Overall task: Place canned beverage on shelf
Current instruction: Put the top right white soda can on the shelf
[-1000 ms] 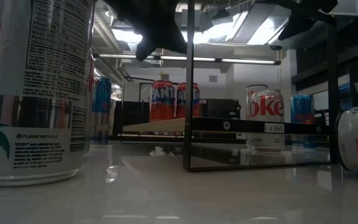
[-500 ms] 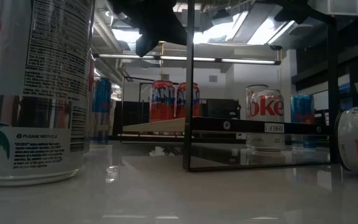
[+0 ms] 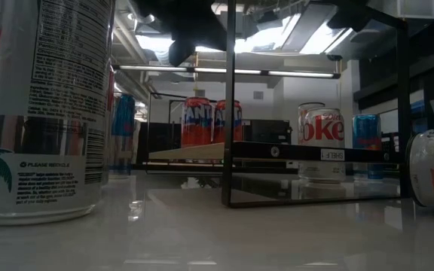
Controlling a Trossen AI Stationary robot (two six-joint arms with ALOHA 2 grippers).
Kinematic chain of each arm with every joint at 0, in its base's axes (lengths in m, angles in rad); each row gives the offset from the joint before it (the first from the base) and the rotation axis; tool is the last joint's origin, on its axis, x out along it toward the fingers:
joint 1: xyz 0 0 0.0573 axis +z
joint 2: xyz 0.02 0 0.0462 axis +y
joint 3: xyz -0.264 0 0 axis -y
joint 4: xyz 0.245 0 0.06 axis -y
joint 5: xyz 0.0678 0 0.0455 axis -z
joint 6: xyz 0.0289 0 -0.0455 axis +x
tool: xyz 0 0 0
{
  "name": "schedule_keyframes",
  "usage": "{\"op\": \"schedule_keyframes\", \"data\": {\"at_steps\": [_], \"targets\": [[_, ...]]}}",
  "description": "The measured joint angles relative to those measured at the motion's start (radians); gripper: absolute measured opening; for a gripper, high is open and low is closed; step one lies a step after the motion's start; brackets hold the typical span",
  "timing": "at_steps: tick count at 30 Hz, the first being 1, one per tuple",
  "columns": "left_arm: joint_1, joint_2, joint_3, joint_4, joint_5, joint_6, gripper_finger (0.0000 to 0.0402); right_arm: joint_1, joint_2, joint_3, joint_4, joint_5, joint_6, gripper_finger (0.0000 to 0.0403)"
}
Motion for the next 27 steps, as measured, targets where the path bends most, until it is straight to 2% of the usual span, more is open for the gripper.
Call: {"op": "schedule_keyframes", "data": {"at_steps": [6,13,20,27], "targets": [[0.010,0.000,0.000,0.000,-0.001,0.022,0.0070,0.000,0.066,0.000,0.051,0.097,0.033,0.0392],[0.010,0.001,0.000,0.000,-0.044,0.028,0.0139,-0.010,0.113,0.000,0.040,0.329,0.062,0.0392],[0.009,0.001,0.000,0.000,-0.061,0.028,0.0180,-0.117,0.144,0.000,-0.033,0.296,0.167,0.0392],[0.009,0.001,0.000,0.000,-0.067,0.027,0.0191,-0.200,0.225,0.000,-0.181,0.293,0.217,0.0392]]}}
